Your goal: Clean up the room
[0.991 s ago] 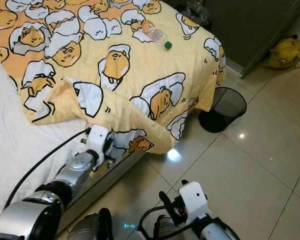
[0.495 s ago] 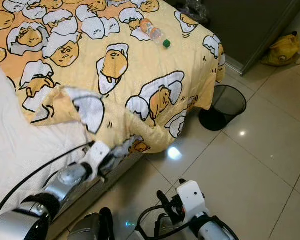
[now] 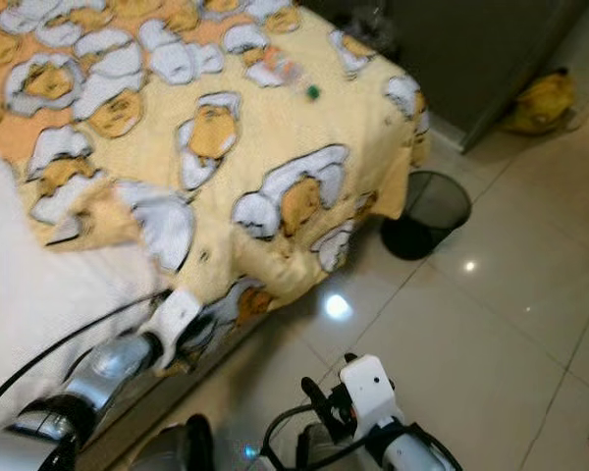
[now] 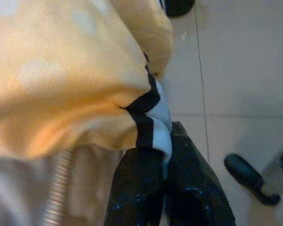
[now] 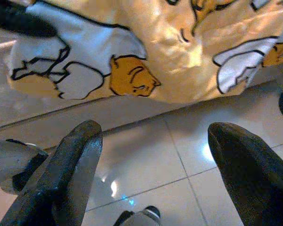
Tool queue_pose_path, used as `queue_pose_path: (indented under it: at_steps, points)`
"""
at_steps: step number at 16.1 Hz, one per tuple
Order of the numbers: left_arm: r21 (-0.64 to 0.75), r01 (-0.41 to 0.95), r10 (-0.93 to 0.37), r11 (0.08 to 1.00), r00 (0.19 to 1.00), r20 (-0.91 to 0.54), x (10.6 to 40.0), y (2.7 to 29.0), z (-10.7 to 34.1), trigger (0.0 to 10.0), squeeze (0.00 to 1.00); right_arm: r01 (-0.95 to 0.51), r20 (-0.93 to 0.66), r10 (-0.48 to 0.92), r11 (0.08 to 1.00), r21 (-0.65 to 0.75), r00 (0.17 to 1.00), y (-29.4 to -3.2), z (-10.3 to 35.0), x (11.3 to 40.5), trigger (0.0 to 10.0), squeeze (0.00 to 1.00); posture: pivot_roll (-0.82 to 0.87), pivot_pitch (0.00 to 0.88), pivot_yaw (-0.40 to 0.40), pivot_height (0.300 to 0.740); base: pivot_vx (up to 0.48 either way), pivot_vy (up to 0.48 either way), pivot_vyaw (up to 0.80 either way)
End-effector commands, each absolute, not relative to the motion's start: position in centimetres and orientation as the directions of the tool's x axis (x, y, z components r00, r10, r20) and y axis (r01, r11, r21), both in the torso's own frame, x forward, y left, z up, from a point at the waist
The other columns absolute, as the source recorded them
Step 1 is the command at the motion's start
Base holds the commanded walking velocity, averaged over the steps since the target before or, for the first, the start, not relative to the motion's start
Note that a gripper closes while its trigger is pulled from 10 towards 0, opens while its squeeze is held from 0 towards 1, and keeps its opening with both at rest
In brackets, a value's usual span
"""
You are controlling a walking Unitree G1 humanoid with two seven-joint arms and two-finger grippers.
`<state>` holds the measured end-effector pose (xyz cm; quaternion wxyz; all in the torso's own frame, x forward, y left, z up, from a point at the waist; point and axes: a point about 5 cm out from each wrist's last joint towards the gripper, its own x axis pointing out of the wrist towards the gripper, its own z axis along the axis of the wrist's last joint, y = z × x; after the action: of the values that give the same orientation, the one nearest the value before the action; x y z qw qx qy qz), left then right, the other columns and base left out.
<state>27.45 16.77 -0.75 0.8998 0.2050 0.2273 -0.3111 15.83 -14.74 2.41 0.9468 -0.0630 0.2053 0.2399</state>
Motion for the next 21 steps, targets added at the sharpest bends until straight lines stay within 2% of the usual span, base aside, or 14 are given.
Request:
queue_pose_path:
  at_steps: [1, 9, 14, 18, 21]
  points:
    - [0.189, 0.675, -0.477, 0.713, 0.665, -0.575, 26.1, 16.6, -1.9, 10.0, 0.00, -0.482, -0.450, 0.423, 0.876, -0.020, 0.786, -15.2, 1.9, 15.3, 10.0, 0.00, -0.25, 0.192, -0.017, 0.740, 0.000, 0.000, 0.00]
    - [0.171, 0.646, -0.436, 0.744, 0.663, -0.608, 24.3, 16.6, -3.5, 10.0, 0.00, -0.493, -0.458, 0.430, 0.870, -0.019, 0.778, -15.1, 1.7, 15.6, 10.0, 0.00, -0.25, 0.193, -0.017, 0.740, 0.000, 0.000, 0.00]
    - [0.135, 0.582, -0.406, 0.802, 0.696, -0.592, 24.4, 17.2, -3.4, 10.0, 0.00, -0.495, -0.460, 0.432, 0.868, -0.021, 0.776, -15.2, 1.6, 15.6, 10.0, 0.00, -0.25, 0.191, -0.018, 0.740, -0.067, 0.000, 0.00]
    - [0.159, 0.605, -0.412, 0.780, 0.689, -0.596, 24.3, 16.7, -3.5, 10.0, 0.00, -0.502, -0.463, 0.437, 0.865, -0.019, 0.771, -15.1, 1.6, 15.6, 10.0, 0.00, -0.24, 0.194, -0.022, 0.740, -0.382, 0.000, 0.00]
    - [0.190, 0.685, -0.442, 0.704, 0.631, -0.638, 23.5, 15.7, -4.2, 10.0, 0.00, -0.506, -0.465, 0.440, 0.863, -0.018, 0.768, -15.2, 1.6, 15.6, 10.0, 0.00, -0.24, 0.194, -0.026, 0.740, 0.000, 0.000, 0.00]
